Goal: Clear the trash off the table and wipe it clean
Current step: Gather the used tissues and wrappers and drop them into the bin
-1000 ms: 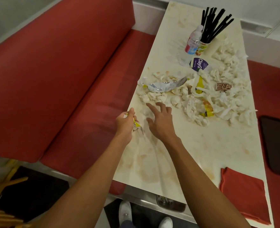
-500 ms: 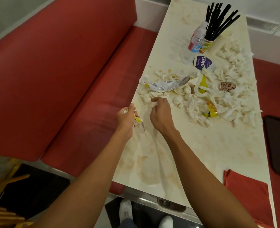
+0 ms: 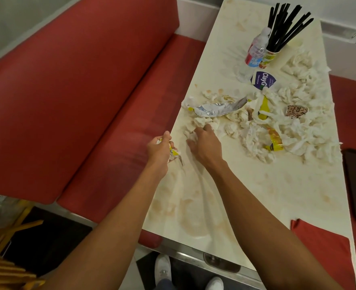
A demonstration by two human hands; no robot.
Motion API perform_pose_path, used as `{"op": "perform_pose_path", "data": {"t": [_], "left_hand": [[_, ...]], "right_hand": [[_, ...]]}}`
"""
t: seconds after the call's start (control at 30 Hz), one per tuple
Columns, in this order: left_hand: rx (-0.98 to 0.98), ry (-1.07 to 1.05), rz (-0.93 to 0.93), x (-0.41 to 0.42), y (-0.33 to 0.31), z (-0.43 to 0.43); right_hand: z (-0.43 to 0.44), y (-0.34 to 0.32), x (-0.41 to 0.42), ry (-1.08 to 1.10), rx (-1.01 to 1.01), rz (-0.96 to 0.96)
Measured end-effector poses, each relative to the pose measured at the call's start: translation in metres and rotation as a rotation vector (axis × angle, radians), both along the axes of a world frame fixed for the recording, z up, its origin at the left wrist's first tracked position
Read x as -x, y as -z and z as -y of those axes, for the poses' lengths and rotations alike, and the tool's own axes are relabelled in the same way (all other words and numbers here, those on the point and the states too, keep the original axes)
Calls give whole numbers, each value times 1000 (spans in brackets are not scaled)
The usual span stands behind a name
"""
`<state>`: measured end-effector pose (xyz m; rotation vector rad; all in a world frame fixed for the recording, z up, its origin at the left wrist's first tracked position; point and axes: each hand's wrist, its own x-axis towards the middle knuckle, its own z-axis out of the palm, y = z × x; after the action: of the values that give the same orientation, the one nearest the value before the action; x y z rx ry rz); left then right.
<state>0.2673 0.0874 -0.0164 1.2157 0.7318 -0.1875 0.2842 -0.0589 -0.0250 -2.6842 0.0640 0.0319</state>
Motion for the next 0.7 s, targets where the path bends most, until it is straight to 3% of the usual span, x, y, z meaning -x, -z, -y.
{"op": "perform_pose_path", "data": {"t": [0.3,0.5,0.7], "left_hand": [[-3,11,9,9,-4,15],[-30,62,19,10,-6,29],[-27,83,8,11,-8,37]], "right_hand": [[40,-6,51,103,-383,8],[60,-12,57,97,-294,12],[61,-25,24,275,-200,53]]}}
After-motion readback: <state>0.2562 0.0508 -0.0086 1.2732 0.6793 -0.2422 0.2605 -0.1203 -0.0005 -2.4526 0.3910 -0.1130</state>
